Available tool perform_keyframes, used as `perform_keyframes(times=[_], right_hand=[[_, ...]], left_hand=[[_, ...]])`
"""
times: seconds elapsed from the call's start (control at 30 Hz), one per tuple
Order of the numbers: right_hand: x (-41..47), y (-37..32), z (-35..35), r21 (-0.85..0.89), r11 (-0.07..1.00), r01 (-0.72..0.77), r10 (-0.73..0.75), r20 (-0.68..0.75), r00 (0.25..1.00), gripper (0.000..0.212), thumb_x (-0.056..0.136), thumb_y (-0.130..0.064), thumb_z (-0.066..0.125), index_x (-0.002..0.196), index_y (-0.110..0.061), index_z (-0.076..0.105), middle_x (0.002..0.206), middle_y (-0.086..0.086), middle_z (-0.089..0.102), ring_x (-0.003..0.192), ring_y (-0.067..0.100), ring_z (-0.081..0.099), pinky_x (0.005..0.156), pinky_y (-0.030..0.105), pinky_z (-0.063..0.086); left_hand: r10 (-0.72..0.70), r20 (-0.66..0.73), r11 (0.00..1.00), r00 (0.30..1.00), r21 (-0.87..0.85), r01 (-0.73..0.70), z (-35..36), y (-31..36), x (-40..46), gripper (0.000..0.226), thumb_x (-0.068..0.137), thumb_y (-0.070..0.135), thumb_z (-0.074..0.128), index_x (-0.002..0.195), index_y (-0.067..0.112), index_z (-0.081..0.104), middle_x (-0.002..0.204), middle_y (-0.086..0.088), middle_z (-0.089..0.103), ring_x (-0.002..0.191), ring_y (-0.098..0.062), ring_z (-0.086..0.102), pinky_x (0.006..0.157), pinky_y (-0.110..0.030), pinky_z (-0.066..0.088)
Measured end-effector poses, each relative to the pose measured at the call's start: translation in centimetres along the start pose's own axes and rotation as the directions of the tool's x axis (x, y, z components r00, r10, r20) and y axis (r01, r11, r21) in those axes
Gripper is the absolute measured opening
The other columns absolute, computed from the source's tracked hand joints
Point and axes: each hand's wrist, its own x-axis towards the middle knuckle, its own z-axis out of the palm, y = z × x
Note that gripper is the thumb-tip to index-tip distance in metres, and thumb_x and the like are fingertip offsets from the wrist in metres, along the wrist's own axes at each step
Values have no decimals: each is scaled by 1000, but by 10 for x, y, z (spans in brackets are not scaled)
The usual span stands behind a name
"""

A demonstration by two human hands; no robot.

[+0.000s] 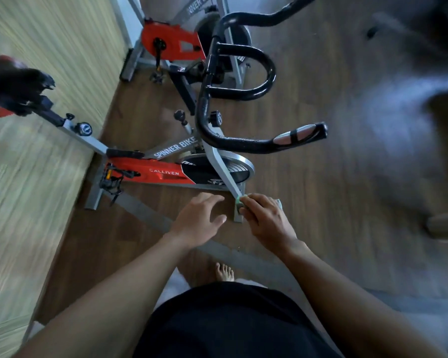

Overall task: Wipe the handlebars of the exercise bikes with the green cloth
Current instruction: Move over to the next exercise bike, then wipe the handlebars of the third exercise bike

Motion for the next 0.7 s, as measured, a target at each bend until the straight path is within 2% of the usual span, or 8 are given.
perform_keyframes(times=[0.17, 0.27, 0.37, 0.47, 0.53, 0.6, 0.7], right_hand=[[19, -15, -24, -131, 991, -14, -5, -143, 990, 32, 100, -30, 54, 120, -9, 68, 116, 11, 66, 99, 28, 63, 91, 37, 43], [36, -32, -40, -205, 978, -27, -21, -230, 973, 32, 99, -28, 56, 120, -8, 68, 119, 12, 65, 101, 29, 63, 93, 38, 42], [55, -49, -56, -292, 956, -25, -72, -317, 946, 33, 102, -30, 52, 120, -7, 69, 120, 15, 65, 104, 32, 64, 93, 41, 45], [70, -65, -72, -372, 927, -39, -108, -368, 924, 36, 104, -32, 50, 121, -7, 69, 120, 15, 65, 104, 34, 63, 96, 41, 44], [80, -72, -84, -437, 899, -33, -144, -366, 919, 33, 103, -31, 54, 121, -8, 68, 119, 15, 65, 104, 33, 62, 98, 43, 44], [92, -70, -93, -513, 858, -27, -175, -342, 923, 31, 101, -29, 57, 120, -8, 69, 118, 16, 65, 103, 33, 62, 97, 45, 47], [113, -55, -103, -596, 801, -47, -138, -260, 956, 31, 100, -33, 55, 116, -11, 69, 115, 13, 66, 99, 35, 64, 96, 48, 47]], left_hand=[[246, -95, 969, 964, 25, -245, -27, 6, 22, 38, 90, 29, 66, 125, 18, 60, 126, -3, 58, 117, -21, 55, 95, -38, 50], [416, -188, 908, 889, 32, -418, -54, 12, 32, 36, 93, 33, 62, 123, 13, 62, 122, -5, 61, 114, -21, 58, 94, -40, 51], [502, -273, 851, 821, -12, -525, -81, 24, 43, 37, 92, 35, 64, 121, 12, 63, 120, -4, 62, 114, -19, 58, 98, -32, 47], [539, -260, 822, 801, -49, -568, -104, 32, 58, 41, 90, 37, 64, 123, 12, 62, 121, -6, 61, 114, -21, 57, 100, -35, 46], [547, -236, 825, 803, -9, -565, -115, 33, 68, 40, 90, 36, 62, 123, 14, 62, 124, -8, 60, 116, -24, 56, 100, -39, 46], [529, -214, 846, 821, 55, -531, -124, 35, 78, 39, 89, 31, 63, 125, 16, 61, 129, -9, 58, 120, -25, 52, 104, -42, 42], [476, -149, 878, 867, 137, -458, -130, 32, 94, 38, 91, 30, 62, 127, 19, 60, 136, -8, 54, 127, -27, 48, 109, -40, 36]])
